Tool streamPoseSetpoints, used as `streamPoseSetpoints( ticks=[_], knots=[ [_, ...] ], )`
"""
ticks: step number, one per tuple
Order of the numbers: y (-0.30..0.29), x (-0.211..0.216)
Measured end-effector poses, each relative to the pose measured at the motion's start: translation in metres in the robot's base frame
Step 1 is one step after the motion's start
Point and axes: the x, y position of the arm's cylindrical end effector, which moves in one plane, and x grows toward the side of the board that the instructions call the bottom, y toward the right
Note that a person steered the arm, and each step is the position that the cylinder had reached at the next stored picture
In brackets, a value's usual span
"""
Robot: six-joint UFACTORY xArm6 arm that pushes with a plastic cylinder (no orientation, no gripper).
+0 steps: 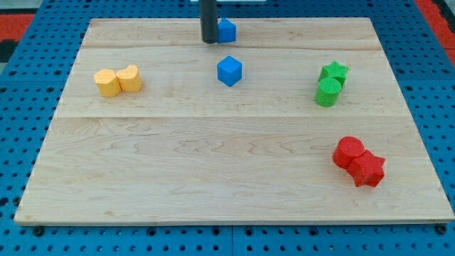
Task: Move the blue cube to the blue triangle
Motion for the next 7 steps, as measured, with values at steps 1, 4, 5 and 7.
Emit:
streamPoseSetpoints(
  ticks=[1, 4, 5, 7],
  knots=[
    [0.032, 0.027],
    [0.049, 0.115],
    [-0.012, 0.09],
    [-0.041, 0.05]
  ],
)
